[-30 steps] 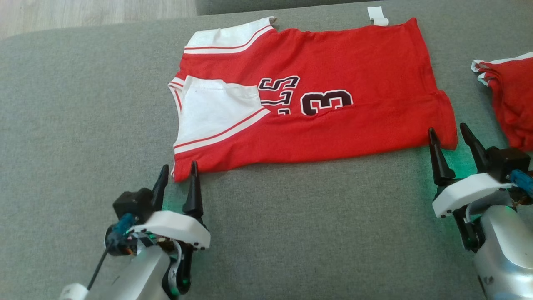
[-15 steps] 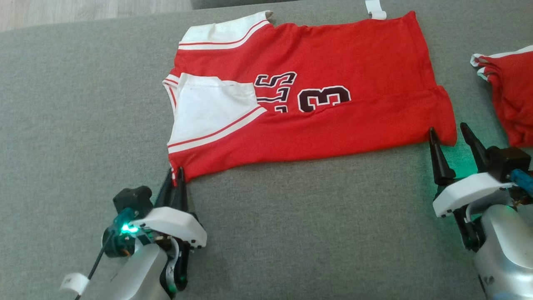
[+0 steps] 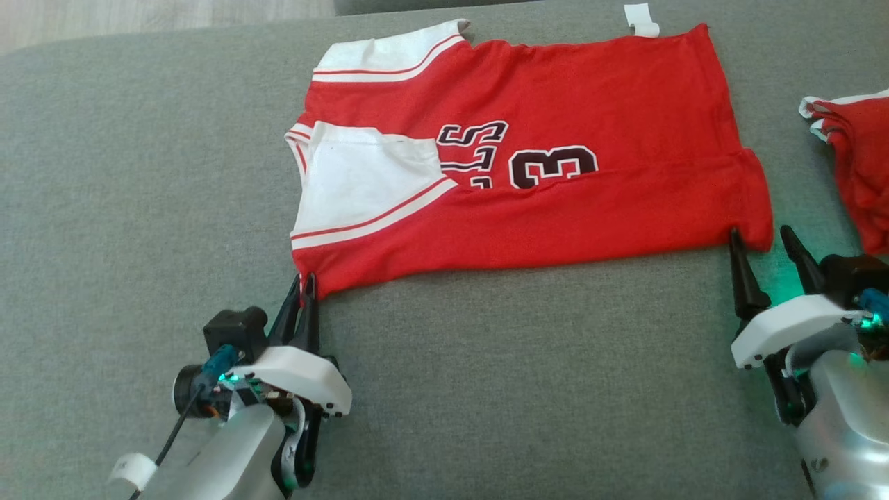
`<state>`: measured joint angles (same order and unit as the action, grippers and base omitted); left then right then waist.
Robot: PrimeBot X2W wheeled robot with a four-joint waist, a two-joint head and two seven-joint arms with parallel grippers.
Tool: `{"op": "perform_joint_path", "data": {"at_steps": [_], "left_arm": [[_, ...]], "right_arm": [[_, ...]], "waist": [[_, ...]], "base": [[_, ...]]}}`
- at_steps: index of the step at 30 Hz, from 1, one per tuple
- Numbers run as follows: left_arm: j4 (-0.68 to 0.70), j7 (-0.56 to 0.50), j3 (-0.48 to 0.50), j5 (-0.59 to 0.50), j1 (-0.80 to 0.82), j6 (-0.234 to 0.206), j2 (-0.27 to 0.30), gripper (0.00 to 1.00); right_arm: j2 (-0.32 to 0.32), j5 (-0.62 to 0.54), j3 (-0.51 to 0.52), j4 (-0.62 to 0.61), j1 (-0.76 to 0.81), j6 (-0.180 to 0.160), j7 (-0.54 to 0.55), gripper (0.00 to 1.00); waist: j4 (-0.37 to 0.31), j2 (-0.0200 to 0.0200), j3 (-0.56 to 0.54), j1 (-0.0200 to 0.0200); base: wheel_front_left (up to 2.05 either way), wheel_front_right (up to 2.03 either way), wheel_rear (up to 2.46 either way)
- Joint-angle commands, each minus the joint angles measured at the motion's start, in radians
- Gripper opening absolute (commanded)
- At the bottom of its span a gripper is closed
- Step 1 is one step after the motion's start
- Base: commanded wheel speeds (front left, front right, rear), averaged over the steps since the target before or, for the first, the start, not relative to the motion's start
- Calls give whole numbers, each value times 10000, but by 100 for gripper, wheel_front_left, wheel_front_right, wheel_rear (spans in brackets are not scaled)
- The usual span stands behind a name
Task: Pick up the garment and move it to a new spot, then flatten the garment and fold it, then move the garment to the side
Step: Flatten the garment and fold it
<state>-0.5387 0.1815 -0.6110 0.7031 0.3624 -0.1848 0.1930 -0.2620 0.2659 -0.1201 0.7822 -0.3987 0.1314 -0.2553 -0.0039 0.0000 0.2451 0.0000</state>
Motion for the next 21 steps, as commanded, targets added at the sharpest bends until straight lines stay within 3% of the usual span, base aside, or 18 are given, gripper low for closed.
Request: {"op": "perform_joint_path", "data": {"at_steps": [1, 5, 6, 7, 8, 14, 21], "left_arm": [[317, 48, 297, -43, 276, -28, 298, 0], [461, 56, 298, -82, 310, -91, 393, 0], [489, 64, 319, -47, 304, -85, 391, 0], [505, 59, 329, -17, 296, -70, 392, 0], [517, 63, 337, 0, 283, -66, 405, 0], [602, 63, 328, 58, 51, -71, 523, 0], [1160, -1, 168, 64, -860, -139, 936, 0]], "right_arm": [[-3, 154, -82, 27, -354, -7, -65, 100], [76, 640, -61, 944, -743, -7, -64, 100], [100, 795, -173, 1150, -826, -7, -56, 67], [125, 973, -350, 1311, -878, -7, -10, 24], [119, 1157, -523, 1429, -915, -7, 22, 0], [-115, 2171, -1291, 1677, -840, -7, 213, 0], [-954, 3006, -2373, 1170, -152, -7, 158, 0]], "waist": [[40, 0, -14, 0], [111, 0, -28, 0], [130, 0, -43, 0], [149, 0, -68, 0], [162, 0, -109, 0], [174, 0, -450, 0], [118, 0, -941, 0]], "base": [[0, 0, 0], [0, 0, 0], [0, 0, 0], [0, 0, 0], [0, 0, 0], [0, 0, 0], [0, 0, 0]]}}
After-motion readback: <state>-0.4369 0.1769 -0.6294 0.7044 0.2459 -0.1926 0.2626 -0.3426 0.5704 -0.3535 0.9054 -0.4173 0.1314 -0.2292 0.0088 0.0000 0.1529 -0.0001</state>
